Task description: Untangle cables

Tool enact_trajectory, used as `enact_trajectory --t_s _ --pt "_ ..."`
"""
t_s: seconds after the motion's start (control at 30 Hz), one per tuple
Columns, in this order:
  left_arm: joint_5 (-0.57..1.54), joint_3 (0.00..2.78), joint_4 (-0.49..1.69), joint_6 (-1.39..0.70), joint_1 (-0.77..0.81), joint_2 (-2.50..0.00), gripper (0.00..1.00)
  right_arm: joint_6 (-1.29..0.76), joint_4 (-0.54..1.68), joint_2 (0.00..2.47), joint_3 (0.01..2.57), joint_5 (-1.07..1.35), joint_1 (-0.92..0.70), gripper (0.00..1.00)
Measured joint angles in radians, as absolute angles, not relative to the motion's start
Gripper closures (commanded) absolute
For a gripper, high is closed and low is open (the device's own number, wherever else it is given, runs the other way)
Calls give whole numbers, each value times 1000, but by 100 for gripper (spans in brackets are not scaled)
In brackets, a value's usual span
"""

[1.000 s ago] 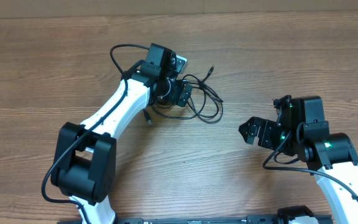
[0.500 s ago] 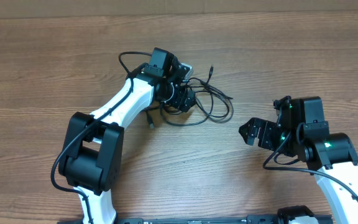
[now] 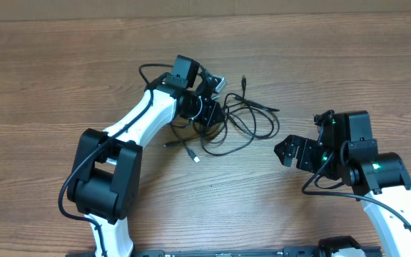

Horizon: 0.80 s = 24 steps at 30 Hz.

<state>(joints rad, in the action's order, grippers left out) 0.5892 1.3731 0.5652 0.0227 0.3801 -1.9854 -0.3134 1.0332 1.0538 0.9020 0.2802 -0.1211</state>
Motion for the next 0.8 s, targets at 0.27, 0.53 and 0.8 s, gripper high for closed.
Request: enact_trajectory --t_s 0.27,0.53,0.8 --pt "705 1373 572 -59 380 -1985 96 -314 1035 1054 902 280 -121 0" --pt "1075 1466 575 -97 380 -1986 96 -314 1040 1054 902 282 -121 0" --pt "1262 1637 572 -205 384 -1986 96 -314 988 1054 902 395 -121 0"
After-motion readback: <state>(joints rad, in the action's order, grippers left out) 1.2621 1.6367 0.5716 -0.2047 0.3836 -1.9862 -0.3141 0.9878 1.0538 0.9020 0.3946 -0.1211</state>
